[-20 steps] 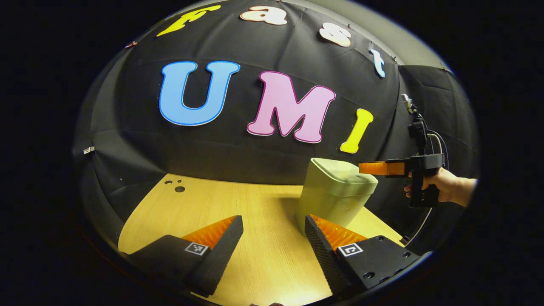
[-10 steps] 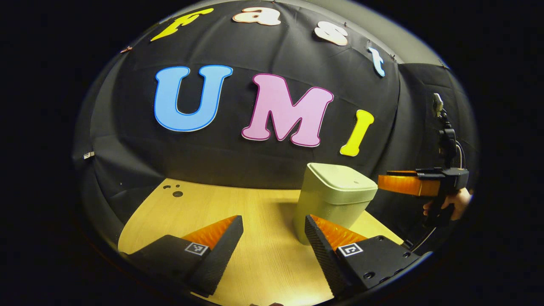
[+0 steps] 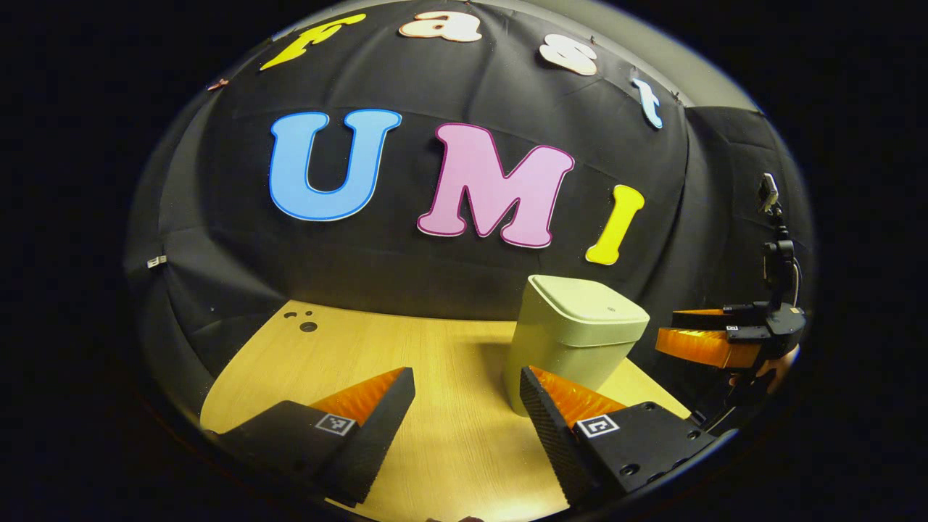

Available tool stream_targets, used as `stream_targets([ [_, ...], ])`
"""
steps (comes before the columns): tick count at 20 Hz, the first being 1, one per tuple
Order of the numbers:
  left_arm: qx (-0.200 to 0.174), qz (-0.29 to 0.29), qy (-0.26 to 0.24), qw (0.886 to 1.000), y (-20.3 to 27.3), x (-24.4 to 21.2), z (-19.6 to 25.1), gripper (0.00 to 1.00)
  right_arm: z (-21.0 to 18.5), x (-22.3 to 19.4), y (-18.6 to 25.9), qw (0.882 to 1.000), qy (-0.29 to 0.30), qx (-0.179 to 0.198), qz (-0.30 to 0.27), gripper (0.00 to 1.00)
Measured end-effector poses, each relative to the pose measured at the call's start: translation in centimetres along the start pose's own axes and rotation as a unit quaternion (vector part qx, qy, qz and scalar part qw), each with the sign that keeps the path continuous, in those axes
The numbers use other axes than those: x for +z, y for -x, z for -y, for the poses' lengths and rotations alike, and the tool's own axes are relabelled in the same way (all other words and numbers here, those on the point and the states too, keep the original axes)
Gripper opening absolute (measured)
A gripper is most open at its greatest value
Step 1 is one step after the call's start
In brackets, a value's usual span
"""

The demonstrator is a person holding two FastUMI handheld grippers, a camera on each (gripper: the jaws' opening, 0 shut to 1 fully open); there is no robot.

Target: Press the lid of the desktop garbage bin to open it, pick up the crumpled paper on the desktop and throw it into the bin, then pick up the pop can on the desktop and drop it into the bin, and finally close the garbage bin lid.

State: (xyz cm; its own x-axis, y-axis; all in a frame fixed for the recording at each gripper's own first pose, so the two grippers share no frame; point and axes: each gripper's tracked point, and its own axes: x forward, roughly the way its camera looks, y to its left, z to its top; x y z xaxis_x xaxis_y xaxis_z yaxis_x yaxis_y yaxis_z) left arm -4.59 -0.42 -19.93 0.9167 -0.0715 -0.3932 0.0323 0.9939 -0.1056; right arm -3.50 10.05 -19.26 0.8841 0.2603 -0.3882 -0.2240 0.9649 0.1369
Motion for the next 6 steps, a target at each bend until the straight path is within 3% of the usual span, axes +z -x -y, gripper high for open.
stream_targets([
  [6,0.002,-0.001,-0.005,1.000,0.46,-0.38,-0.53,0.95,-0.89,-1.04,0.12,1.000,0.007,0.001,-0.009,0.97],
])
